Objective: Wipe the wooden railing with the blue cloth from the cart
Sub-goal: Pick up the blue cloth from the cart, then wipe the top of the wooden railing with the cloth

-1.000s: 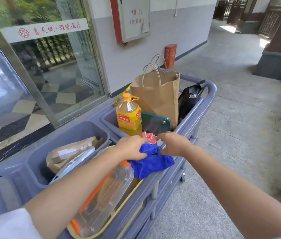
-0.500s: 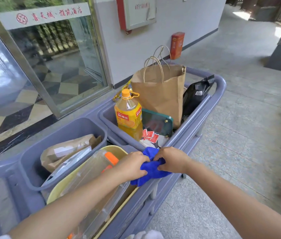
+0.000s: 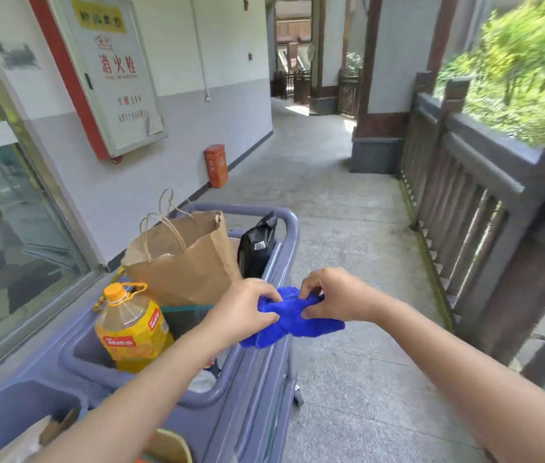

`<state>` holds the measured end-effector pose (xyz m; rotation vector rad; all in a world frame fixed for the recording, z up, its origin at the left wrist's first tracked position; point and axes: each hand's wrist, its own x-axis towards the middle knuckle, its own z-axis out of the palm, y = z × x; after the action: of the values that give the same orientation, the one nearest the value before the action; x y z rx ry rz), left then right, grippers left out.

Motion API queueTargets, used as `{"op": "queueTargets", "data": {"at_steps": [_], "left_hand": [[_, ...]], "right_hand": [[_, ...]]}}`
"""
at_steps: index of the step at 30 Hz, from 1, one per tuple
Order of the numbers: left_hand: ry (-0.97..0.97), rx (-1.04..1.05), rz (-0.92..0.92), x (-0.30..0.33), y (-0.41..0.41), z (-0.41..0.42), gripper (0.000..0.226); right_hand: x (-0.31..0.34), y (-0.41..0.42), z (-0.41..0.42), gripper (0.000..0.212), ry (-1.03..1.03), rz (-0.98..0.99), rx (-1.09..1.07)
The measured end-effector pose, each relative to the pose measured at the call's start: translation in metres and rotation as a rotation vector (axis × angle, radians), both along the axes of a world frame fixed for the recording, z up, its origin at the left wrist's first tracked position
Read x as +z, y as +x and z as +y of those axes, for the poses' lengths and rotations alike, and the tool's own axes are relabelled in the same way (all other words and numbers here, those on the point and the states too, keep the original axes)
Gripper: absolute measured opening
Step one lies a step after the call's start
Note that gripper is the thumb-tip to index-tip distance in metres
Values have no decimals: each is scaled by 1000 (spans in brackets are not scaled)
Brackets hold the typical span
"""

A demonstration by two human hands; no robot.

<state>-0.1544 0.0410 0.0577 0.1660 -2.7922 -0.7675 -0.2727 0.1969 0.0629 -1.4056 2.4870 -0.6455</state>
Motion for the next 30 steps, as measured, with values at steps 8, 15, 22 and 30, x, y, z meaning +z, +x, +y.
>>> {"op": "queueTargets", "data": {"at_steps": [8, 15, 22, 30], "left_hand": [[-12, -498, 24, 36, -103, 134, 19], [23, -923, -54, 59, -111, 310, 21], [7, -1188, -49, 65, -67, 461, 21], [57, -1474, 63, 67, -7, 593, 20]], "right_hand": [[43, -7, 175, 20, -29, 99, -497], [64, 62, 342, 22, 58, 209, -864], [73, 159, 468, 22, 86, 201, -1173], [78, 260, 562, 20, 105, 285, -1472]]}}
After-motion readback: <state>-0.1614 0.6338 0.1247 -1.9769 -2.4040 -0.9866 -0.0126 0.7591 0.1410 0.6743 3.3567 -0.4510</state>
